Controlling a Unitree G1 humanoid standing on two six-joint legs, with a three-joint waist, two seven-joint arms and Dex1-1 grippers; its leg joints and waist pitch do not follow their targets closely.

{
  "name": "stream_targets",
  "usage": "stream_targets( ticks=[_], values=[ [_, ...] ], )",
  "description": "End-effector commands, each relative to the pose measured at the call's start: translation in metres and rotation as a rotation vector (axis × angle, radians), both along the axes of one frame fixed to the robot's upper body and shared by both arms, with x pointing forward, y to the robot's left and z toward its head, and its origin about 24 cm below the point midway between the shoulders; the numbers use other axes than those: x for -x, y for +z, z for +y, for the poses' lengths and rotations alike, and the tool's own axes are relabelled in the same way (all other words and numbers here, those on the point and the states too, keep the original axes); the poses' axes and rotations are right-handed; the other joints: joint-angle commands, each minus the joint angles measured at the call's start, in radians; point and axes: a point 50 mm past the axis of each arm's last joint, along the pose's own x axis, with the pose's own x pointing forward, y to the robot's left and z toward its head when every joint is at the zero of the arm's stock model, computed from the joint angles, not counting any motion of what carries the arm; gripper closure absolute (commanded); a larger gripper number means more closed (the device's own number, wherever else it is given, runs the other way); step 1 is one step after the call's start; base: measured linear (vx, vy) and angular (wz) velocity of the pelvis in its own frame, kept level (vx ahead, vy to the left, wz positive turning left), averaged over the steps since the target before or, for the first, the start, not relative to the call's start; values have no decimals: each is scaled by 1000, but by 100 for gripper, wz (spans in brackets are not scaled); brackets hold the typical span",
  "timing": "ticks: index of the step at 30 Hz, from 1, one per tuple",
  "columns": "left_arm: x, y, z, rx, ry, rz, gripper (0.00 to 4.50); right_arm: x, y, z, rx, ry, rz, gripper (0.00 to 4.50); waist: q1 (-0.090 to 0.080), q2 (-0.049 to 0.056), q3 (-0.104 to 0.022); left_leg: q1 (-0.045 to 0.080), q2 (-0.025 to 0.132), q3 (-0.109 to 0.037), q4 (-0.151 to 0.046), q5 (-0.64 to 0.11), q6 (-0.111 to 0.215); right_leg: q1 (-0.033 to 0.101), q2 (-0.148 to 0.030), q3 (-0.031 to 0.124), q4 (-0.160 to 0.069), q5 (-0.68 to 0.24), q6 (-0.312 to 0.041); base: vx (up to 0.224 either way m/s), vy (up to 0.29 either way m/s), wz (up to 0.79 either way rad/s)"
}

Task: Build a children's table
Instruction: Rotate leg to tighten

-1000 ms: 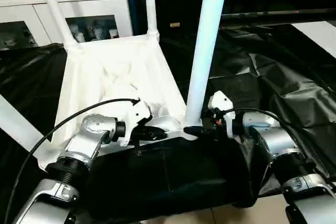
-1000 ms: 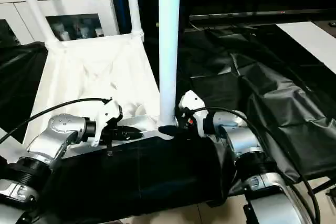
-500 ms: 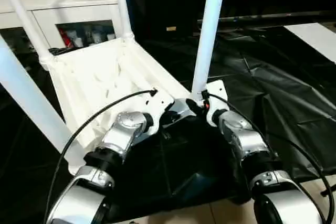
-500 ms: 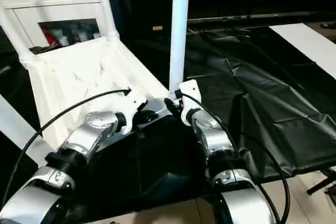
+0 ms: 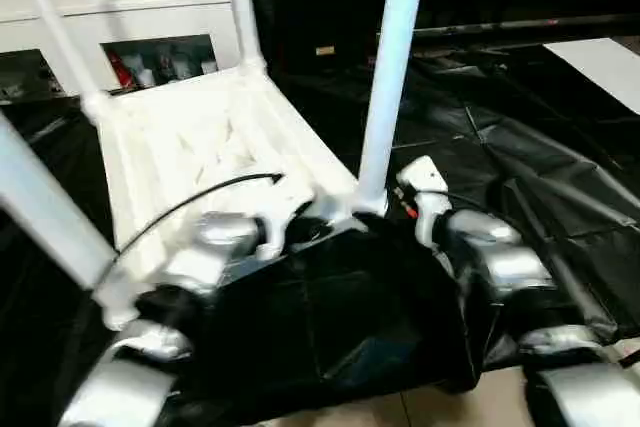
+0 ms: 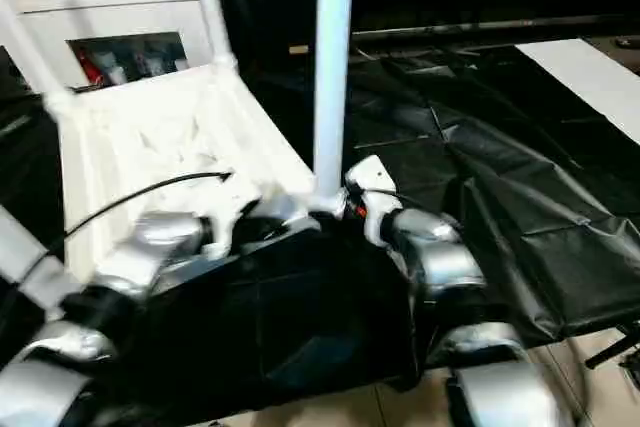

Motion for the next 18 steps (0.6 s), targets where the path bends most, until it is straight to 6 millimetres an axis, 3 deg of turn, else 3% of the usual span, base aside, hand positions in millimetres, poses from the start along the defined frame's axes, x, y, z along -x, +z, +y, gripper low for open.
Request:
stream_targets(
  ticks=[1,4,7,8,11,13,18],
  values=[
    [9,-2,-2,46,-89,50,450,4,6,6,-13,104,-11,69,8,-24,-64,3,51,-10,-61,-176,96,48,-60,39,-63,-253,-235,0,0,0],
    [11,-1,5,48,-92,62,450,5,7,2,-7,126,4,69,10,-19,-64,7,55,-11,-63,-178,92,45,-58,40,-60,-240,-247,0,0,0],
    [12,-1,8,54,-97,66,450,5,7,2,-13,137,10,69,12,-20,-64,6,55,-12,-64,-185,82,47,-59,40,-57,-228,-253,0,0,0],
    [14,0,9,55,-105,70,450,6,7,3,-27,147,16,103,12,-22,-65,7,55,-10,-64,-187,79,47,-60,41,-57,-224,-254,0,0,0],
    [16,-1,10,54,-111,78,450,9,4,6,-30,190,40,106,12,-24,-63,4,54,-10,-63,-186,81,49,-61,41,-57,-226,-252,0,0,0],
    [16,-1,10,54,-112,82,450,11,3,8,-26,204,47,144,12,-25,-64,5,53,-9,-62,-177,81,49,-61,41,-57,-225,-250,0,0,0],
    [17,-1,10,57,-114,88,450,11,2,10,-34,207,53,168,11,-25,-64,5,53,-9,-62,-172,80,48,-60,41,-57,-233,-247,0,0,0]
  ],
)
